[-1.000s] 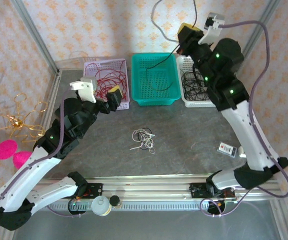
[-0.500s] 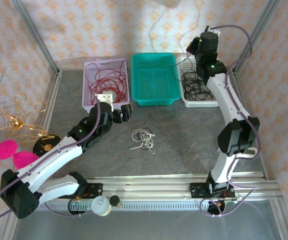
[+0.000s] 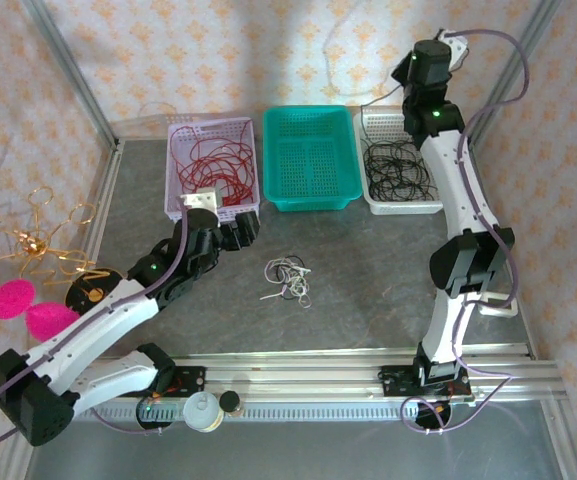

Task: Untangle the cables

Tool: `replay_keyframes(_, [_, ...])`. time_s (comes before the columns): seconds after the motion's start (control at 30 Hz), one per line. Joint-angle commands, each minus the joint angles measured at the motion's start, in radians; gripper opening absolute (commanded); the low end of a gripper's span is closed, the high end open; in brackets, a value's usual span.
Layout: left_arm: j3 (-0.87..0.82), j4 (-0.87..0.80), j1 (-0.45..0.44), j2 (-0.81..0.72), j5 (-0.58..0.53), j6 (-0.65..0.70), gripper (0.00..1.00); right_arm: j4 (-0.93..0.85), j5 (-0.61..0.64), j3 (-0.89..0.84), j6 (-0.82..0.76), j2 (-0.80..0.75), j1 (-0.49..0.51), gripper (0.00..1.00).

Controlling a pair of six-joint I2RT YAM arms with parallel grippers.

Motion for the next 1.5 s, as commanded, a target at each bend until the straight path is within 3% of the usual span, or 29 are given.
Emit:
replay_keyframes(0.0, [0.025, -0.015, 0.010, 0.021, 0.034, 0.026, 0.92, -0.005, 0.013, -0.116, 0.040, -0.002, -0.052, 0.00])
replay_keyframes(0.13, [0.044, 0.020, 0.012, 0.041, 0.044, 0.037, 0.92, 0.012, -0.038, -0.221, 0.082, 0.010, -0.097, 0.00])
replay_keyframes(0.3, [0.025, 0.073, 0.022, 0.074, 0.106, 0.028, 0.92, 0.021, -0.074, -0.273, 0.028, 0.093, -0.102, 0.00])
replay_keyframes(0.57, [0.062, 0.075, 0.028, 0.177, 0.149, 0.030, 0.91, -0.087, -0.164, -0.149, -0.021, 0.315, -0.104, 0.00])
replay_keyframes(0.87, [0.021, 0.093, 0.028, 0.167, 0.129, 0.008, 0.91, -0.229, -0.259, 0.023, 0.013, 0.452, -0.132, 0.34])
replay_keyframes(1.0, [0.026, 0.085, 0.028, 0.174, 0.129, 0.012, 0.91, -0.256, -0.271, 0.047, 0.028, 0.405, -0.130, 0.43])
replay_keyframes(1.3, [0.037, 0.081, 0.037, 0.160, 0.142, 0.081, 0.93, -0.262, -0.266, -0.084, 0.022, 0.188, -0.131, 0.58])
replay_keyframes(1.47, [0.066, 0.048, 0.042, 0.169, 0.146, 0.126, 0.94, -0.225, -0.255, -0.161, -0.014, 0.079, -0.132, 0.61])
